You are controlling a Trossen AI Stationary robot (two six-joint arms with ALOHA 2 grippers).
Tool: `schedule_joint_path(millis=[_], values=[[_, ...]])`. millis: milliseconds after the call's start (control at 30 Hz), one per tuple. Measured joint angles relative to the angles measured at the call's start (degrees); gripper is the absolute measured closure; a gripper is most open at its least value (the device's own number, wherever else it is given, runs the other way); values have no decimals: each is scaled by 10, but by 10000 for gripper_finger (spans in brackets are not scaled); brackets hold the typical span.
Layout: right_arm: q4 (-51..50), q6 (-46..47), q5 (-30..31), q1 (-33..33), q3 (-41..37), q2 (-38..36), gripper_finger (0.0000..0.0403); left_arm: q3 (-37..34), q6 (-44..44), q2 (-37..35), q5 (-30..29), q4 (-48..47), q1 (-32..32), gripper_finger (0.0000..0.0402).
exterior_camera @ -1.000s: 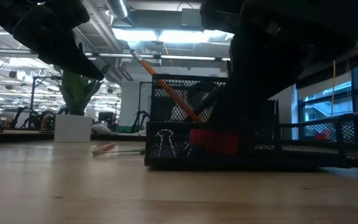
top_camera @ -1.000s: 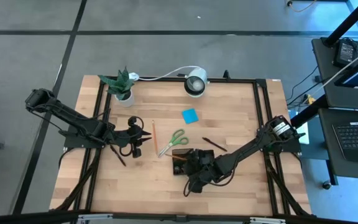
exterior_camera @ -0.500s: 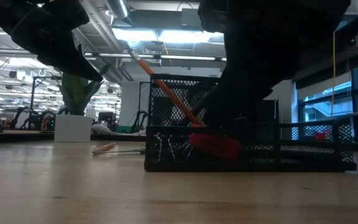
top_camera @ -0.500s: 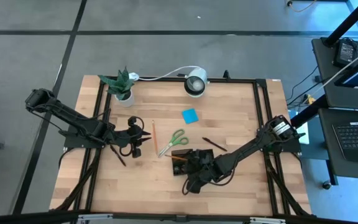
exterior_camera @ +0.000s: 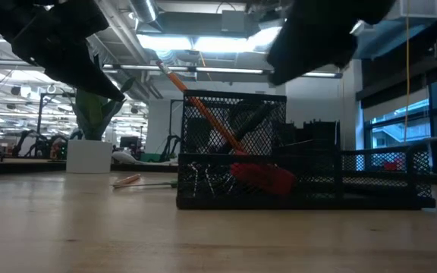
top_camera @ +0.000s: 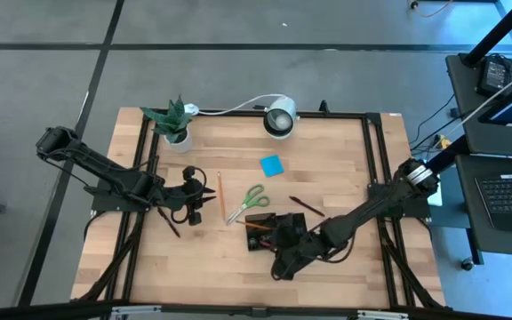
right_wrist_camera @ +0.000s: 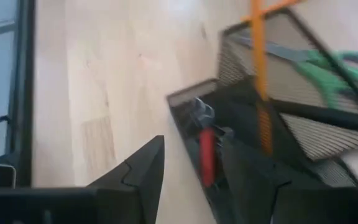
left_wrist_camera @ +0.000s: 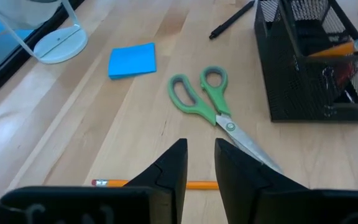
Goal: Pick and place office supplies into organizer
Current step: Put the left black pen into the desk organizer
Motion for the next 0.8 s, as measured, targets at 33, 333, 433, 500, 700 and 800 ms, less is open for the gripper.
schedule_joint_path(millis=[33, 333, 433, 500, 700, 800], values=[[-23, 9, 3, 0, 0, -9, 239, 0, 10, 0, 0, 0, 0, 327], [-158, 27, 3, 0, 0, -135, 240, 0, 53, 0, 96, -3, -1, 304], [-213, 22, 3, -8, 0, -185, 240, 1, 79, 0, 163, -8, -4, 288], [-238, 9, 4, -17, -9, -218, 240, 15, 93, 1, 192, -43, -11, 281], [-251, -20, 4, -70, -77, -309, 240, 115, 90, 32, 197, -264, -38, 277], [-242, -22, 4, -97, -120, -346, 240, 167, 70, 66, 215, -367, -51, 277]])
